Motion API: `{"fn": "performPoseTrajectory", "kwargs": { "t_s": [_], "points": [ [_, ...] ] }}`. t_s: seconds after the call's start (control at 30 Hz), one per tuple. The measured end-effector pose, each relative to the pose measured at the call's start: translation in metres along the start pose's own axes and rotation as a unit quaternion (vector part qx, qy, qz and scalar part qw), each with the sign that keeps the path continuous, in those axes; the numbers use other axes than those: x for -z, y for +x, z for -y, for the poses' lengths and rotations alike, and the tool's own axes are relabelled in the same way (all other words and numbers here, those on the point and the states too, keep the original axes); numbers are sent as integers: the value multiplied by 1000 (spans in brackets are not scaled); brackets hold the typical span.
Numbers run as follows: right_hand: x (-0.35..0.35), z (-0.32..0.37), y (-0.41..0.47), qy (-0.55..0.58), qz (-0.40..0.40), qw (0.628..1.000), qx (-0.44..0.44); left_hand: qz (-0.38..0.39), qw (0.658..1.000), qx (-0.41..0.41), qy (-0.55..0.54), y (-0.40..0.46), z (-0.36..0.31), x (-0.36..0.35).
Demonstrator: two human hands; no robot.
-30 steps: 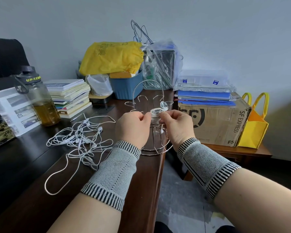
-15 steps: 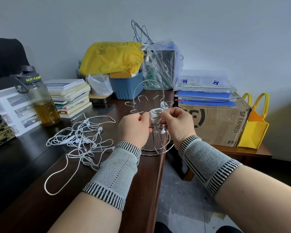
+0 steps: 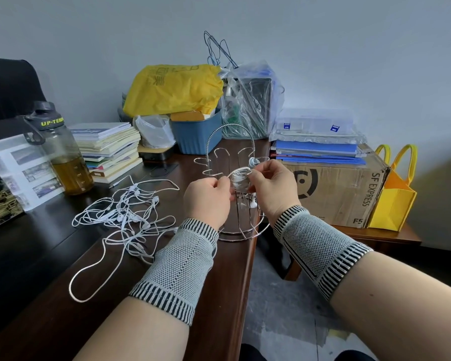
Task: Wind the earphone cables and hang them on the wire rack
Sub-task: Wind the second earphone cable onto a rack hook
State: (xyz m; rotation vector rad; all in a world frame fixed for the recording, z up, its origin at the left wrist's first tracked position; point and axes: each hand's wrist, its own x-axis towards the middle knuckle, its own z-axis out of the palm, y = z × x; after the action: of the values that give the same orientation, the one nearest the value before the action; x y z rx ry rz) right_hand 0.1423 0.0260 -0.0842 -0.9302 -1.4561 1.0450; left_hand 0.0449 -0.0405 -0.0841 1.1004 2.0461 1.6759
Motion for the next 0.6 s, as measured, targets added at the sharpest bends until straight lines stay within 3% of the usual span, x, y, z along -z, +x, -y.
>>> {"fn": "performPoseTrajectory", "kwargs": {
  "t_s": [0.27,0.6],
  "points": [
    [0,5,-3,31,-6,999,-43,-12,998,30,-49,-3,-1,-4],
    [-2,7,-3,81,-19,992,-99,-8,999,41,-20,-5,0,-1]
  ]
}}
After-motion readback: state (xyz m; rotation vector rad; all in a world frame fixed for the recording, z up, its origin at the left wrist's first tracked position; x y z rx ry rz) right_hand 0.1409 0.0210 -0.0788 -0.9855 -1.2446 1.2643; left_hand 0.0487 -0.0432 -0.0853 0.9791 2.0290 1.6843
